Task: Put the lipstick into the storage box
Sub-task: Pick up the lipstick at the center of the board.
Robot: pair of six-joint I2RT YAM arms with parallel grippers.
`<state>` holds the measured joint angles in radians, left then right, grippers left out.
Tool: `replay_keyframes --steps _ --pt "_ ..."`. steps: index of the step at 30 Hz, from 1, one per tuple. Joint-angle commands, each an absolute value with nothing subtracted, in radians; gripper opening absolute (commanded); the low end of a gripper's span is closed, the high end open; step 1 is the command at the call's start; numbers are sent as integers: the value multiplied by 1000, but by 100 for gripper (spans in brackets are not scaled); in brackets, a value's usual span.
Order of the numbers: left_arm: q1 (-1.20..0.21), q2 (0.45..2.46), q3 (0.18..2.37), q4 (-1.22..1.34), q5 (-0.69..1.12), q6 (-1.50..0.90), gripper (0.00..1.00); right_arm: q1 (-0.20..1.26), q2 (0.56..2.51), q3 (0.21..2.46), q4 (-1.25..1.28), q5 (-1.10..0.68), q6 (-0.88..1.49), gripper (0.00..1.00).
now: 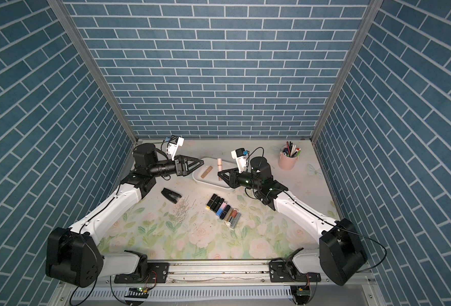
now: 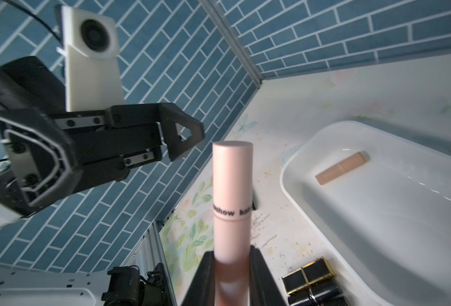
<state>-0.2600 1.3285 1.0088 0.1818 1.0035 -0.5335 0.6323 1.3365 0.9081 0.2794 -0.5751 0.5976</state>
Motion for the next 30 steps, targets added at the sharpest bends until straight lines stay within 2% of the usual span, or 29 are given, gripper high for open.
replay_keyframes --steps 1,8,16,30 --pt "-269 1321 1042 224 1042 -538 99 629 1338 922 466 -687 622 16" --pt "-336 1325 1042 285 1033 -567 89 631 1335 901 588 -733 690 15" --pt "-392 1337 1058 344 1020 -601 77 648 1328 895 615 -739 701 15" --pt "-413 1358 1083 350 1009 -606 58 673 1326 895 623 -745 701 14"
